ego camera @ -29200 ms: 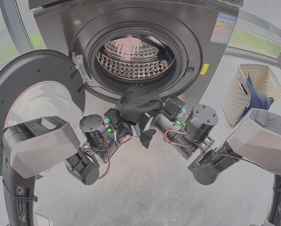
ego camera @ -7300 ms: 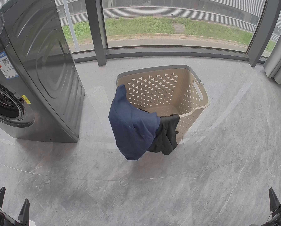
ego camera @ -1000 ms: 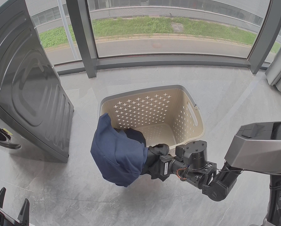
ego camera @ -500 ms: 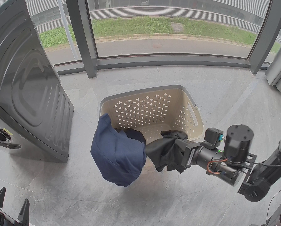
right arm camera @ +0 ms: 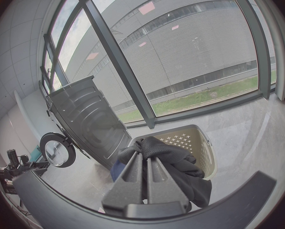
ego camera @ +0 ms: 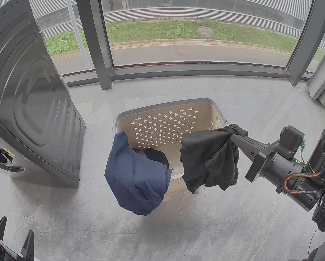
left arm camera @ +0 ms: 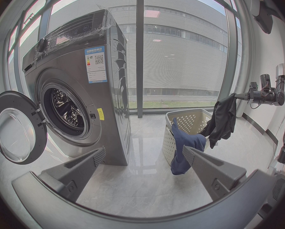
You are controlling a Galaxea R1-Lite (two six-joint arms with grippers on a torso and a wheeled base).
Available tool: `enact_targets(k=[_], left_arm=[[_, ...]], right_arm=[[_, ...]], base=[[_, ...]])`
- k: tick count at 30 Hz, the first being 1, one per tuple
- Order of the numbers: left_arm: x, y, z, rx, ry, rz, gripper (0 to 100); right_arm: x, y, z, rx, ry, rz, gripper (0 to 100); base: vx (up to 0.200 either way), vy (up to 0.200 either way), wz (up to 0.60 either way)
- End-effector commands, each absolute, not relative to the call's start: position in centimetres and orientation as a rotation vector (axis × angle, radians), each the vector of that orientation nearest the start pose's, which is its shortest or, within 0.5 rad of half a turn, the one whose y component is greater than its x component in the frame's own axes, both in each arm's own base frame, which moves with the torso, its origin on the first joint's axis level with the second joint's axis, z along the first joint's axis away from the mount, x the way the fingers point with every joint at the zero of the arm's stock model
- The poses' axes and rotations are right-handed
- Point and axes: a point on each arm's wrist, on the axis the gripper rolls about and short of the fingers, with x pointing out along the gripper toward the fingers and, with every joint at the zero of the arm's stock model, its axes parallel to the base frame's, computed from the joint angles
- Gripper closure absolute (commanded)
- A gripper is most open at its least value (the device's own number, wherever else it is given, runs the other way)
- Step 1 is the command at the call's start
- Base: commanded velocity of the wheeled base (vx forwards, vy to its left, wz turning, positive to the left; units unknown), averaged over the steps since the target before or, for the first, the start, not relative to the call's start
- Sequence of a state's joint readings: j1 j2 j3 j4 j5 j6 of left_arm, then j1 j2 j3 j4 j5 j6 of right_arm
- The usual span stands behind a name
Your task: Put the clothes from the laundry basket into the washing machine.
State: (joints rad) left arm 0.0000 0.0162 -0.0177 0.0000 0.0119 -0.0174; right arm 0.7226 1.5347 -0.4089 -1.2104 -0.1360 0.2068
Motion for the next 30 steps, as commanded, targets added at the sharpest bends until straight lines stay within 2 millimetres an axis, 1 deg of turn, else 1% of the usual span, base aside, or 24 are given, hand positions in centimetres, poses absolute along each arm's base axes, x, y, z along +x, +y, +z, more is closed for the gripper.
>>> enact_targets(k=[1, 15, 21, 30], left_arm=[[-2.22, 0.03, 7.57, -0.018, 0.008, 0.012, 0], [-2.23, 0.03, 7.61, -0.018, 0.006, 0.012, 0], [-2.23, 0.03, 7.61, -0.018, 0.006, 0.012, 0], [-2.22, 0.03, 7.61, -0.02, 0.008, 0.012, 0]], right_arm=[[17.13, 14.69, 19.32, 0.254, -0.058, 0.596, 100], [17.11, 14.76, 19.06, 0.253, -0.055, 0.599, 100], [17.06, 14.82, 19.06, 0.253, -0.055, 0.602, 100], [17.06, 14.82, 19.06, 0.254, -0.054, 0.605, 100]], base=[[-0.2, 0.0, 0.0], [-0.2, 0.0, 0.0], [0.0, 0.0, 0.0], [0.0, 0.2, 0.0]])
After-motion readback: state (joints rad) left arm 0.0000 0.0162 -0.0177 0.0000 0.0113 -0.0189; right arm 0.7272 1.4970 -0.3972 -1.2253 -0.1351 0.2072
